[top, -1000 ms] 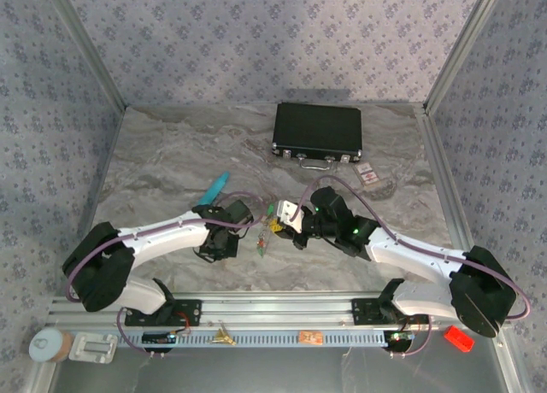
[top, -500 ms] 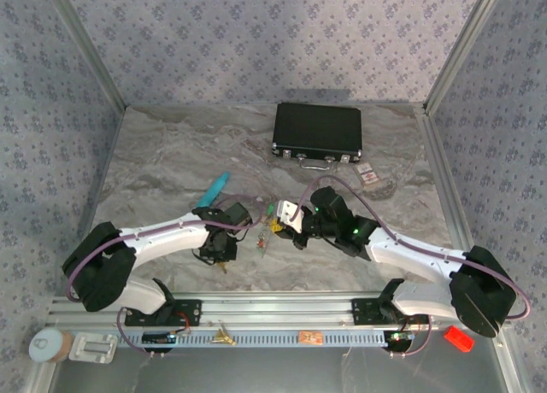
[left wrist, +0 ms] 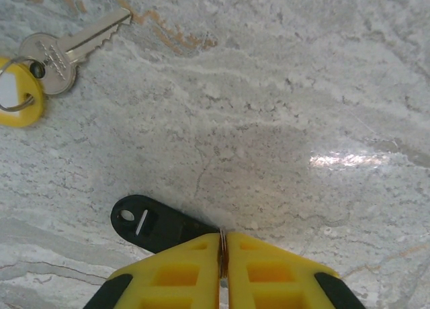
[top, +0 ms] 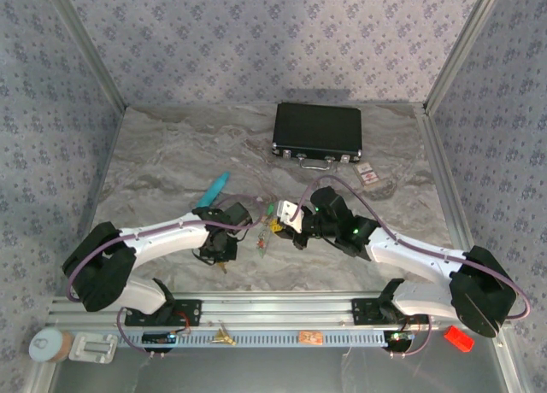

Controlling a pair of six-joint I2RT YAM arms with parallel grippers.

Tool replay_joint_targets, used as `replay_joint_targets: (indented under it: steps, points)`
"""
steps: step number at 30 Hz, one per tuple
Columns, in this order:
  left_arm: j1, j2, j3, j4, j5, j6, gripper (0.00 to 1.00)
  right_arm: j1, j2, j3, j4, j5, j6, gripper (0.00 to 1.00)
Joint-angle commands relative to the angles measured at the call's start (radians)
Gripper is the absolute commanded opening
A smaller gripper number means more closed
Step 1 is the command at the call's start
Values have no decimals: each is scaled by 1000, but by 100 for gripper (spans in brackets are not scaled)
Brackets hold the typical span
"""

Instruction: Put the keys on the keyring

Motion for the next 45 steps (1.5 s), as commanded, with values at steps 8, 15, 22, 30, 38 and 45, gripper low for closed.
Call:
replay_joint_targets:
  steps: [8, 15, 22, 30, 38, 45]
  points:
    - [5, 13, -3, -31, -3, -14, 12, 6, -8, 22, -22, -15, -3, 0]
    - [5, 15, -2, -31, 2, -15, 10, 7, -9, 22, -23, -15, -3, 0]
    - [6, 6, -1, -42, -2, -14, 5, 8, -9, 22, -25, -15, -5, 0]
    - [-2, -147, 45, -79, -113, 62, 0, 6, -5, 23, -23, -14, -3, 0]
    - [-8, -486, -59, 147, -166, 370, 0, 8, 15, 44, -35, -28, 8, 0]
    - [-6, -746, -164, 328, -131, 666, 0, 6, 47, 88, -66, -48, 11, 0]
